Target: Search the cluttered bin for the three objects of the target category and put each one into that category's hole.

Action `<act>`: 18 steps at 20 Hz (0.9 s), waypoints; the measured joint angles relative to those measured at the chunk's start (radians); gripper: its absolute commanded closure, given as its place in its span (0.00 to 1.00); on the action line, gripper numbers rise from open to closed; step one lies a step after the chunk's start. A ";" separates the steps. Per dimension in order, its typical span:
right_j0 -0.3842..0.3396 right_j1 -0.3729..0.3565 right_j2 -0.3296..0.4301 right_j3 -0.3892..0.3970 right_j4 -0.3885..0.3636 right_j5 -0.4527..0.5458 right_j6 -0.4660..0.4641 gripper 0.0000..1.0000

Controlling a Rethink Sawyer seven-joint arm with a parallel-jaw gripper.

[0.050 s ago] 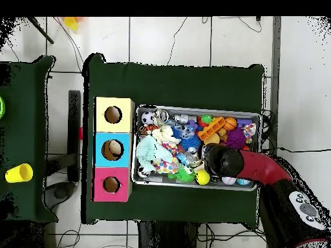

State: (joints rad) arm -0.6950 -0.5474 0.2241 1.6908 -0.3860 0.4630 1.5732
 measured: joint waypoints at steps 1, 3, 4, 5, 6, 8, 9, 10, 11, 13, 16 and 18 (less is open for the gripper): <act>0.000 0.000 0.000 0.000 0.000 -0.002 0.000 1.00; 0.000 0.000 0.000 0.000 0.000 -0.008 0.000 0.00; 0.000 0.000 0.000 0.000 0.000 -0.010 0.000 0.00; 0.000 0.001 0.000 0.000 0.000 -0.012 0.000 0.00; 0.000 0.002 0.000 0.001 0.000 -0.018 0.000 0.00; 0.000 0.002 0.000 0.001 0.000 -0.022 0.000 0.00; 0.000 0.003 0.000 0.001 0.000 -0.027 0.000 0.00; 0.000 0.004 0.000 0.001 0.000 -0.030 0.000 0.00; 0.000 0.005 0.000 0.001 0.000 -0.033 0.000 0.00; 0.000 0.012 0.000 0.001 0.000 -0.042 0.000 0.00; 0.000 0.029 0.000 0.001 -0.003 -0.054 0.000 0.00; 0.000 0.037 0.000 0.001 -0.007 -0.058 0.000 0.00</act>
State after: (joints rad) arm -0.6949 -0.5107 0.2243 1.6918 -0.3928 0.4047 1.5732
